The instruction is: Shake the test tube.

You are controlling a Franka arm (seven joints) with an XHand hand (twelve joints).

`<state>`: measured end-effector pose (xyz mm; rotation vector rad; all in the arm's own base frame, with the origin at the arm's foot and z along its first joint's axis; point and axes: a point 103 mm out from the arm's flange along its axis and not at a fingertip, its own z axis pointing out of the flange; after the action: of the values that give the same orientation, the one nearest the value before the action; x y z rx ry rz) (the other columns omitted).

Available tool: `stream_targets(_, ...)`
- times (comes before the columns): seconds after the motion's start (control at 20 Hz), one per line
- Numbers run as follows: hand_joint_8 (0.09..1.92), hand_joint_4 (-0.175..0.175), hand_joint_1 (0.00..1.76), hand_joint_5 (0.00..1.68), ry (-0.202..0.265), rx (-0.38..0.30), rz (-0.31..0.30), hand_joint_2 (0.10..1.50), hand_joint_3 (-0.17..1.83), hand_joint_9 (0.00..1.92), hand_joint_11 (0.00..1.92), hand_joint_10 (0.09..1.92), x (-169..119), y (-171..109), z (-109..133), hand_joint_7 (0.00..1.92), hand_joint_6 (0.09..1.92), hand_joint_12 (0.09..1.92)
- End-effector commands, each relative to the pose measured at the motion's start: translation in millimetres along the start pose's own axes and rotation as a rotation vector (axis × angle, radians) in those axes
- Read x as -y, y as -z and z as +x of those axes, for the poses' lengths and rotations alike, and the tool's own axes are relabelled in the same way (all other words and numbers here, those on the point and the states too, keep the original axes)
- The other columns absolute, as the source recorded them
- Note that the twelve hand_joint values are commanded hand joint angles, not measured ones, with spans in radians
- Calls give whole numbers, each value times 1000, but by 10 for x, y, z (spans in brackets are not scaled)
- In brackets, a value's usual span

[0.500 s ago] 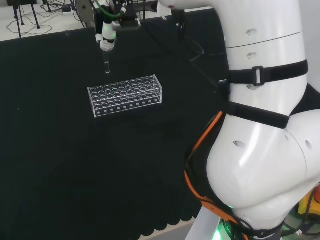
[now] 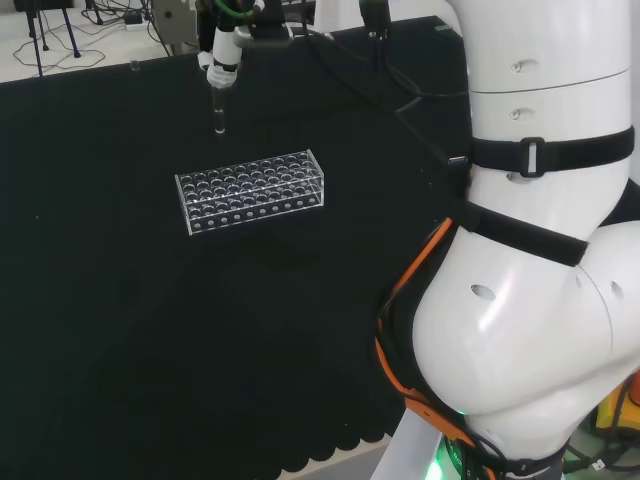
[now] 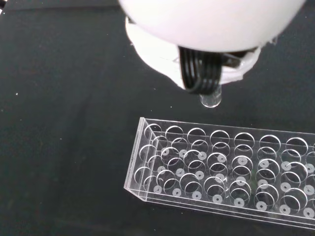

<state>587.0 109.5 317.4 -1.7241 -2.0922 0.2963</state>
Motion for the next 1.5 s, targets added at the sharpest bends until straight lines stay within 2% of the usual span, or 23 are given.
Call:
stream_targets(0.05,691,-175,1445,1375,14,-14,-8,488,841,1477,914,210,47,-7,86,1442,522,1176)
stream_targets(0.5,691,-175,1445,1375,103,-41,-15,488,842,1479,915,206,62,-7,587,1442,521,1176)
stream_targets(0.7,692,-175,1445,1375,104,-25,-13,487,843,1480,915,204,68,-13,619,1442,521,1176)
stream_targets(0.95,693,-175,1445,1375,28,8,-12,487,843,1481,915,201,109,-18,291,1442,521,1176)
stream_targets(1.3,694,-175,1445,1376,-138,27,-30,486,844,1483,914,198,322,40,-525,1442,522,1176)
stream_targets(1.5,696,-175,1445,1376,-219,26,-41,486,845,1484,914,197,469,77,-907,1441,522,1176)
